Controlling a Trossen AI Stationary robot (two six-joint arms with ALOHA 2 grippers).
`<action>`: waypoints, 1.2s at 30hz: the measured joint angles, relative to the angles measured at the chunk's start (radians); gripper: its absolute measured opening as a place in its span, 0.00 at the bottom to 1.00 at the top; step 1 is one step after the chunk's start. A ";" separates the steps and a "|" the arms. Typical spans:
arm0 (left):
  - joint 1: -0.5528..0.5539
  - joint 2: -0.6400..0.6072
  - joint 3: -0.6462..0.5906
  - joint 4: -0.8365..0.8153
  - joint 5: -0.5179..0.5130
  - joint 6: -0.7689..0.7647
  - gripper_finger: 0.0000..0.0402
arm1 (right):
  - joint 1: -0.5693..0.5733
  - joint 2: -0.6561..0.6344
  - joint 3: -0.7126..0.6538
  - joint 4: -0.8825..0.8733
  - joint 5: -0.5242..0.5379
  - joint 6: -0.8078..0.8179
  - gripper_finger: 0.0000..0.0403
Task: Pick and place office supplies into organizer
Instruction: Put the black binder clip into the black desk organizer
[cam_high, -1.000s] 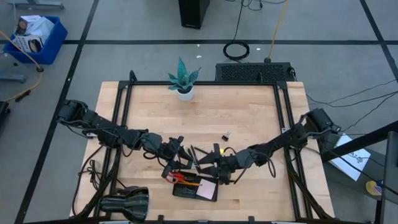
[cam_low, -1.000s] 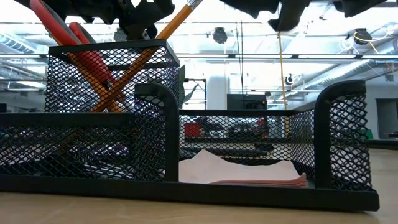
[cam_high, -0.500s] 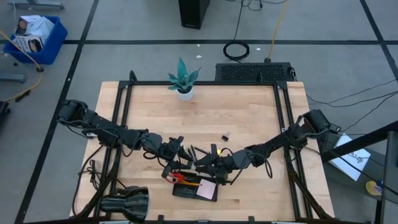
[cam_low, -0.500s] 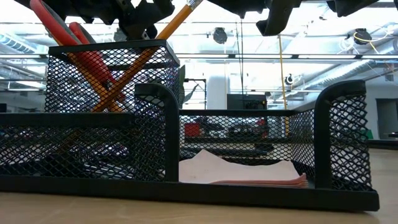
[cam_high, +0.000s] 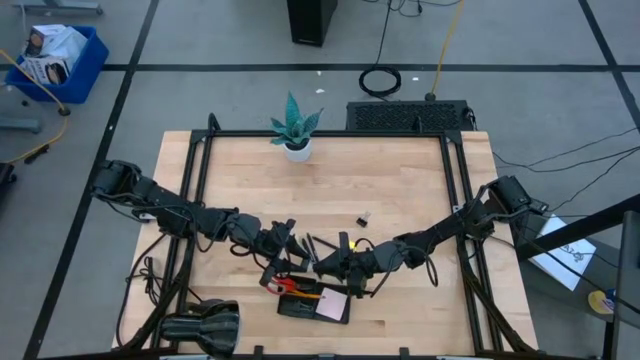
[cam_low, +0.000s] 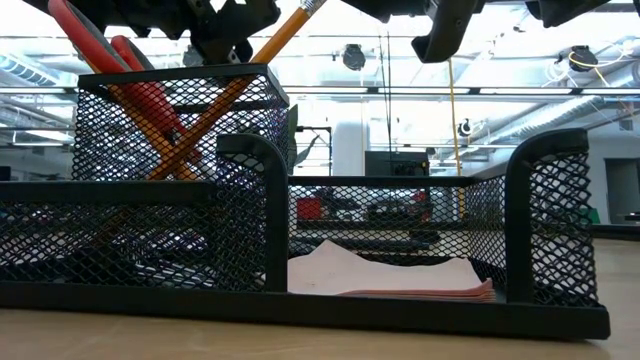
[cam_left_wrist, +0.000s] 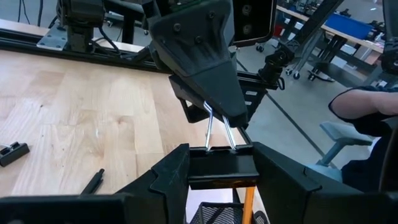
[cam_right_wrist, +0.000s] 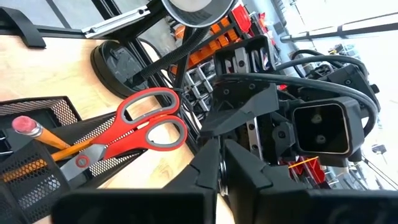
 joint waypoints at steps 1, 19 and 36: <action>0.000 0.000 0.000 0.000 -0.001 0.000 0.42 | 0.001 0.000 0.000 0.000 0.009 -0.001 0.02; 0.000 0.000 0.000 0.006 -0.024 -0.026 0.43 | 0.045 0.000 0.000 0.002 0.149 0.004 0.01; -0.004 0.000 0.000 -0.044 0.081 0.034 0.87 | 0.065 -0.009 0.000 0.007 0.179 0.006 0.01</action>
